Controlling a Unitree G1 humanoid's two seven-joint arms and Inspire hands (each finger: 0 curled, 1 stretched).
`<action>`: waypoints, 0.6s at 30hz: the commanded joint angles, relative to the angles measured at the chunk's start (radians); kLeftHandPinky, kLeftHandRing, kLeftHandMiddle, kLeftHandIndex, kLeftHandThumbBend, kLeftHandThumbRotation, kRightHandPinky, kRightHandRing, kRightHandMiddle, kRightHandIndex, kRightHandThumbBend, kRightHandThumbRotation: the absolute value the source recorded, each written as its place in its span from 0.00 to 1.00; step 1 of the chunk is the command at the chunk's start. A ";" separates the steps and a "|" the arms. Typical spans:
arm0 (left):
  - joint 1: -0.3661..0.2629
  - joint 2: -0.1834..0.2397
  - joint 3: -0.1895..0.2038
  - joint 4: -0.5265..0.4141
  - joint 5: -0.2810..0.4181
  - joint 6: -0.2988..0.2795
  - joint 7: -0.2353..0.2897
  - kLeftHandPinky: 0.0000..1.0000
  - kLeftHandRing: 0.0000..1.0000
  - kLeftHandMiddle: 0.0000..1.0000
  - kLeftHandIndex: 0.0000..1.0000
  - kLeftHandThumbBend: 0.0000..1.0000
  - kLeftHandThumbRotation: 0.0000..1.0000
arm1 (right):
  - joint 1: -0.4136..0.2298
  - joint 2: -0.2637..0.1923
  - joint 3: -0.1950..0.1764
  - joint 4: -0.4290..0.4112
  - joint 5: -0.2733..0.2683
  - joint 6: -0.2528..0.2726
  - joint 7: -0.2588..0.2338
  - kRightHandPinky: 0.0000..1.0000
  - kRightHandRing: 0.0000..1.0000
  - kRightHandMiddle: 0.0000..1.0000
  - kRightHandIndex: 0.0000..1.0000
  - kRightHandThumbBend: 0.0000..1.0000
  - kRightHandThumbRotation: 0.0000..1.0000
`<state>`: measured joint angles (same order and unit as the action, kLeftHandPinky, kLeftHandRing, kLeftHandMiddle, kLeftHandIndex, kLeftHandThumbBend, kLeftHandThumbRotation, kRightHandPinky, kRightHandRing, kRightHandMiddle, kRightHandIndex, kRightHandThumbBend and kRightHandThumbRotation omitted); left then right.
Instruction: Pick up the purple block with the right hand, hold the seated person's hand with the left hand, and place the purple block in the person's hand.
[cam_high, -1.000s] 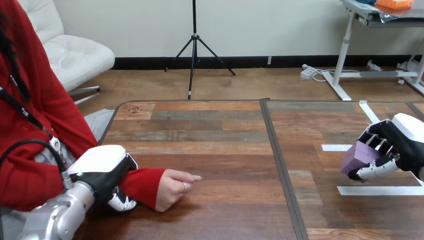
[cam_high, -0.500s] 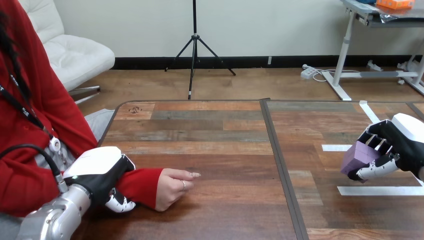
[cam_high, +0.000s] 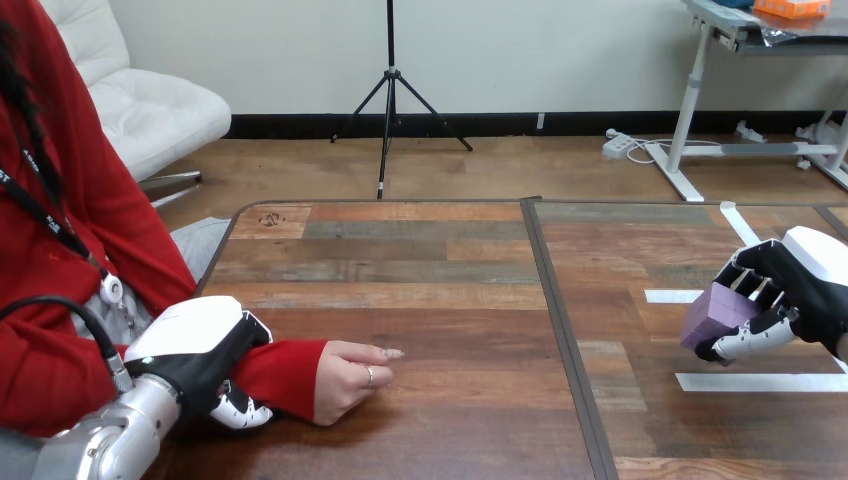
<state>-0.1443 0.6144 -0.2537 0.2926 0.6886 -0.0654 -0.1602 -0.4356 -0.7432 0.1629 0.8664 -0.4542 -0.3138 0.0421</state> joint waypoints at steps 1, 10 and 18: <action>-0.019 0.014 0.014 -0.057 -0.014 -0.028 0.009 0.31 0.38 0.42 0.43 0.75 0.00 | -0.059 -0.010 -0.011 -0.028 0.000 -0.021 -0.022 0.43 0.45 0.49 0.51 0.73 0.00; -0.019 0.016 0.016 -0.048 -0.019 -0.052 0.023 0.39 0.45 0.48 0.49 0.77 0.00 | -0.058 -0.009 -0.016 -0.031 0.007 -0.011 -0.013 0.43 0.46 0.50 0.51 0.72 0.00; -0.017 0.019 0.017 -0.053 -0.021 -0.054 0.015 0.45 0.51 0.54 0.53 0.78 0.00 | -0.057 -0.010 -0.018 -0.030 0.009 -0.012 -0.013 0.42 0.44 0.49 0.51 0.72 0.00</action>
<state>-0.1315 0.6238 -0.2528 0.2823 0.6784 -0.1003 -0.1577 -0.4356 -0.7432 0.1628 0.8664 -0.4537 -0.3180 0.0421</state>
